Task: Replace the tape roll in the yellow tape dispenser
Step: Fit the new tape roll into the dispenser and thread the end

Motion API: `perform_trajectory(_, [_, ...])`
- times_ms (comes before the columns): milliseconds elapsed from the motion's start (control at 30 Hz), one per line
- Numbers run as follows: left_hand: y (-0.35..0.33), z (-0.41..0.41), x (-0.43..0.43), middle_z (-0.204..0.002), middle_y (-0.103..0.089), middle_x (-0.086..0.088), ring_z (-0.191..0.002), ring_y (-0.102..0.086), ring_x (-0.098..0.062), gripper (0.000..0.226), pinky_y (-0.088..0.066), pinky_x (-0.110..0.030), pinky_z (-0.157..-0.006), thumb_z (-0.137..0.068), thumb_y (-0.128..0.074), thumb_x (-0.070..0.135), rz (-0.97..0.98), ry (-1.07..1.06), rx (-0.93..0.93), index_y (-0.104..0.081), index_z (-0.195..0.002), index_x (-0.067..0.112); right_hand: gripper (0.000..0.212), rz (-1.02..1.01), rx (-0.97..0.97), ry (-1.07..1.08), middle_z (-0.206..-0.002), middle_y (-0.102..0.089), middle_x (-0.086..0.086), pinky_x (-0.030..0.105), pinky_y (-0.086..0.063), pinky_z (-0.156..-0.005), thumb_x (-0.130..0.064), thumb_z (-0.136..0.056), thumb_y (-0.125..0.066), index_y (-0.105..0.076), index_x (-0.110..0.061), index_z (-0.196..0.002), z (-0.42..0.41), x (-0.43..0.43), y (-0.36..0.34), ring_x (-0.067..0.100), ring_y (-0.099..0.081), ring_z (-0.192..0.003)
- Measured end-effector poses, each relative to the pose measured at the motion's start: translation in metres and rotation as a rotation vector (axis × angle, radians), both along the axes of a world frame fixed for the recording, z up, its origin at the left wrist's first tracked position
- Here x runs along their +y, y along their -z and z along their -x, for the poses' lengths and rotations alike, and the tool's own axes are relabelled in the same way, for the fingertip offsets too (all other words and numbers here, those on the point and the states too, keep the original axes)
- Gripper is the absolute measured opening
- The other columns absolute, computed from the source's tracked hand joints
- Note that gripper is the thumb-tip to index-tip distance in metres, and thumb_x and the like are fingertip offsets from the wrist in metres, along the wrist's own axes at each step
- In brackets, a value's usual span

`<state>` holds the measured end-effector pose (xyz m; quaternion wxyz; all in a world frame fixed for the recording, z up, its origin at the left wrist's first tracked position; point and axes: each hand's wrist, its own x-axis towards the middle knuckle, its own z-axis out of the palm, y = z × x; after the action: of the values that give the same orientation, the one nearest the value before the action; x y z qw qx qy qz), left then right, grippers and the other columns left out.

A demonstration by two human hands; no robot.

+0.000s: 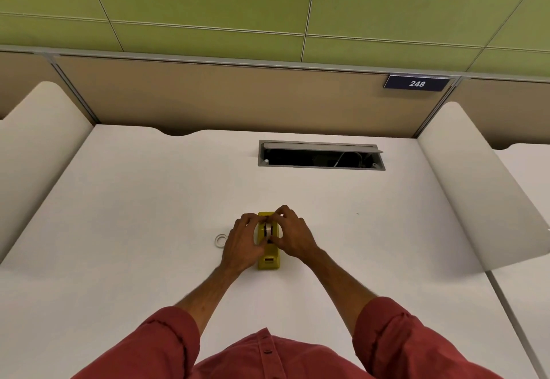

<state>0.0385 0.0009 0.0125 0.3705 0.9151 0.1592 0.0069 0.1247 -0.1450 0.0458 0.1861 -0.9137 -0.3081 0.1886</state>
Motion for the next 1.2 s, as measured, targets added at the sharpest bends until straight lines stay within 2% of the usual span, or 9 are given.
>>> perform_trajectory(167, [-0.0008, 0.0007, -0.0001, -0.157, -0.049, 0.002, -0.144, -0.05, -0.021, 0.053, -0.05, -0.041, -0.117, -0.1, -0.071, 0.03, -0.011, 0.022, 0.023, -0.056, -0.151, 0.022, 0.05, 0.032, -0.026, -0.008, -0.148, -0.049, 0.001, 0.044, -0.049, -0.106, -0.033, -0.098, -0.07, -0.059, -0.024, -0.146, 0.0023, -0.001, -0.001, 0.022, -0.055, -0.134])
perform_trajectory(433, [-0.0027, -0.0022, 0.0001, -0.161, -0.045, 0.002, -0.148, -0.047, -0.021, 0.05, -0.052, -0.039, -0.116, -0.104, -0.068, 0.035, -0.028, 0.033, 0.045, -0.057, -0.151, 0.023, 0.049, 0.051, -0.054, -0.03, -0.149, -0.052, -0.002, 0.043, -0.047, -0.108, -0.033, -0.101, -0.065, -0.059, -0.024, -0.149, 0.0006, -0.0039, -0.0029, 0.019, -0.053, -0.137])
perform_trajectory(600, [-0.005, -0.0039, -0.002, -0.162, -0.044, 0.005, -0.146, -0.048, -0.02, 0.048, -0.056, -0.039, -0.11, -0.103, -0.068, 0.043, -0.069, 0.028, 0.066, -0.059, -0.147, 0.026, 0.037, 0.01, -0.093, -0.009, -0.134, -0.06, -0.003, 0.041, -0.047, -0.103, -0.031, -0.101, -0.063, -0.063, -0.024, -0.138, -0.0001, -0.0032, -0.0042, 0.018, -0.058, -0.128])
perform_trajectory(833, [-0.0048, -0.0048, -0.0022, -0.164, -0.041, 0.004, -0.146, -0.049, -0.022, 0.054, -0.053, -0.038, -0.113, -0.103, -0.067, 0.041, -0.129, 0.053, 0.085, -0.053, -0.151, 0.022, 0.031, 0.059, -0.176, -0.05, -0.128, -0.067, -0.005, 0.04, -0.046, -0.099, -0.031, -0.102, -0.059, -0.066, -0.024, -0.132, 0.0009, 0.0026, -0.0012, 0.02, -0.061, -0.122])
perform_trajectory(1200, [-0.0055, -0.0037, -0.0018, -0.161, -0.044, 0.005, -0.145, -0.05, -0.021, 0.052, -0.055, -0.039, -0.108, -0.103, -0.065, 0.045, -0.14, 0.045, 0.103, -0.054, -0.15, 0.024, 0.028, 0.062, -0.272, -0.068, -0.115, -0.075, -0.005, 0.039, -0.049, -0.093, -0.032, -0.107, -0.052, -0.073, -0.03, -0.125, -0.0025, 0.0016, 0.0013, 0.021, -0.07, -0.106])
